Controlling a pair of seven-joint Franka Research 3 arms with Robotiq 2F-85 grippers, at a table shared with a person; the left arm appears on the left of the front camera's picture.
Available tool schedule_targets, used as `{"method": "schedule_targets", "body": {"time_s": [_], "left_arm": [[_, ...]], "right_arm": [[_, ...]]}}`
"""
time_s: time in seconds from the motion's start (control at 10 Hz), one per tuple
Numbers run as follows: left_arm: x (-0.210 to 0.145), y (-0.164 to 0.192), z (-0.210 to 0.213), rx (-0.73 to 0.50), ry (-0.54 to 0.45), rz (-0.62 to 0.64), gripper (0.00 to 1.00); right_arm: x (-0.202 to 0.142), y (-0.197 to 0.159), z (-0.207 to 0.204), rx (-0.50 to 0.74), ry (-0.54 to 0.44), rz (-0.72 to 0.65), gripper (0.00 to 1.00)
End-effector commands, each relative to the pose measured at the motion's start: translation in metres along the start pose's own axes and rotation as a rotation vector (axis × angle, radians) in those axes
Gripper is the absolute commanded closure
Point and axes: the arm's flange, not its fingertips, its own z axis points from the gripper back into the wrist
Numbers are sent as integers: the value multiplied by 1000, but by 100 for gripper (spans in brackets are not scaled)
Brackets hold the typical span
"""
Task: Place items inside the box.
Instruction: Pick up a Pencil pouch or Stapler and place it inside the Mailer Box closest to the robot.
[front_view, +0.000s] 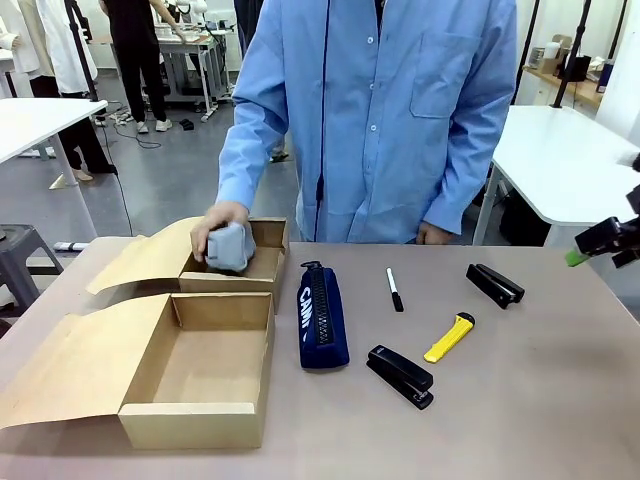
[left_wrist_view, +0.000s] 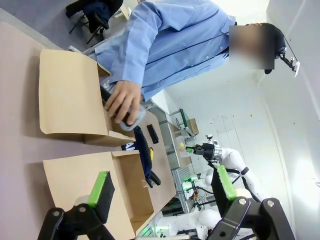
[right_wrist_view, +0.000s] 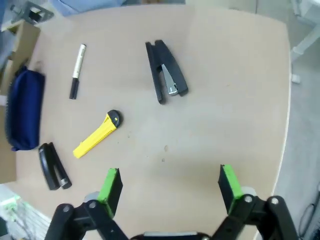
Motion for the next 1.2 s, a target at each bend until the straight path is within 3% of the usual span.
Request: {"method": "schedule_targets", "body": {"time_s": [0.0, 0.2, 0.4, 0.8, 1.1], "left_arm": [[0, -1, 0, -23, -15, -24, 0], [0, -1, 0, -23, -15, -24, 0], [0, -1, 0, -23, -15, -24, 0], [0, -1, 0, -23, -15, -24, 0], [0, -1, 0, -23, -15, -24, 0]], "right_arm": [[-2, 12, -4, 35, 44, 13, 0], [-1, 3, -2, 11, 14, 5, 0], [29, 22, -43, -16, 123, 150, 0], [87, 55, -124, -82, 312, 300, 0], [108, 44, -165, -177, 324, 273, 0]]}}
